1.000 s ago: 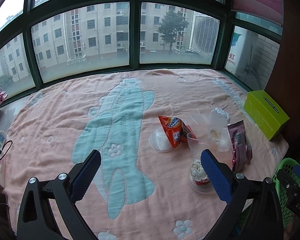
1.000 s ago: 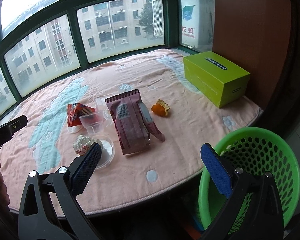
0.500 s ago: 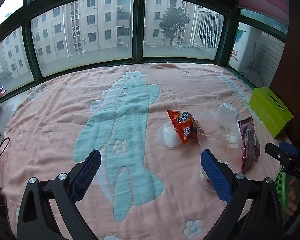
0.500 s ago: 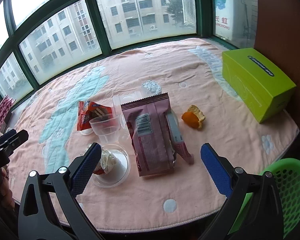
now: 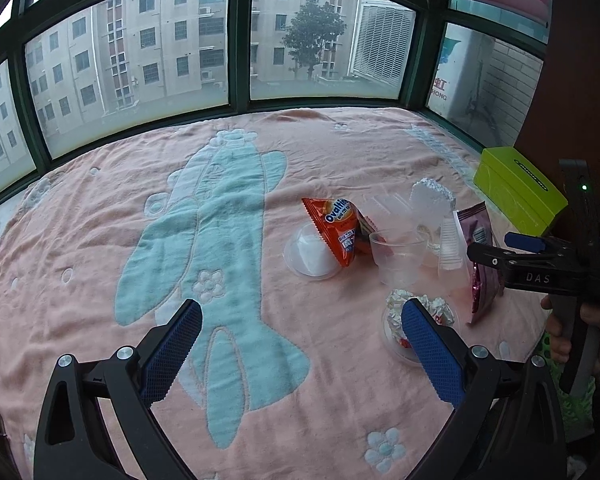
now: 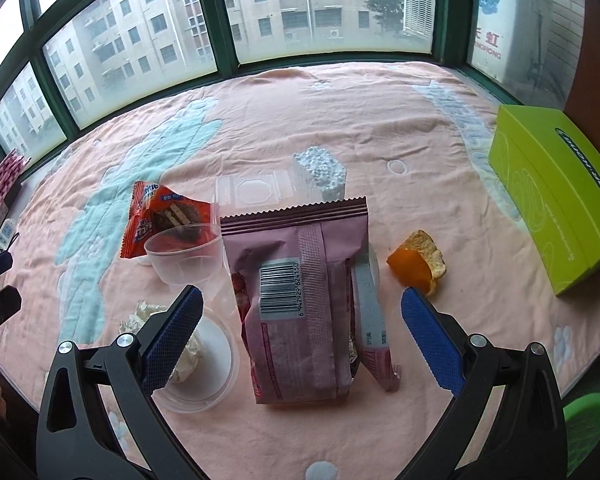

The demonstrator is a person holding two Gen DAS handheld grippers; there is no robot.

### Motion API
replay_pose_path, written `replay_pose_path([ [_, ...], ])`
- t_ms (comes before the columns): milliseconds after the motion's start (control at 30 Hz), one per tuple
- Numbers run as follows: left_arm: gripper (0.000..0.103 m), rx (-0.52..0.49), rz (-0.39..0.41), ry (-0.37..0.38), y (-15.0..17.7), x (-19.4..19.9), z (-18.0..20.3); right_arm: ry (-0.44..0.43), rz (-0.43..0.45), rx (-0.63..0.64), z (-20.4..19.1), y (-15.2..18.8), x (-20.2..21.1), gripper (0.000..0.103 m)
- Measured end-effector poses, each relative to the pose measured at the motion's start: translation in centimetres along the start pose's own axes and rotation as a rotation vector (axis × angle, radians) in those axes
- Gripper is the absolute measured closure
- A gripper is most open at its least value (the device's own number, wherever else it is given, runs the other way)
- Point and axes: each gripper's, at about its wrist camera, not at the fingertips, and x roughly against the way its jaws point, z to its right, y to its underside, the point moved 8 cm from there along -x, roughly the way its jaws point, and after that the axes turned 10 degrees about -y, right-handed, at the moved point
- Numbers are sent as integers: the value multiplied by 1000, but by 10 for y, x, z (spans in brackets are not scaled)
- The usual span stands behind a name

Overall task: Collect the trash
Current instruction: 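Close the left tool on the crumpled white tissue on the clear lid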

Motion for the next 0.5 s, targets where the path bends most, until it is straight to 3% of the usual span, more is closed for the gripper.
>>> replay_pose_path([
  [200,6,-54,-32,80,8,-10,26,-15,-17,-8,5,0,-11,6],
  [300,6,-89,-36,111,12,-14,40,-33,-18,-19,6,0,-12,15],
  [367,6,-110,-38,134,14,-17,50,-41,-22,-27,7,2,-11,26],
  [500,6,-143,-50,188,19,-22,68,-42,-7,-48,9,2,-4,33],
])
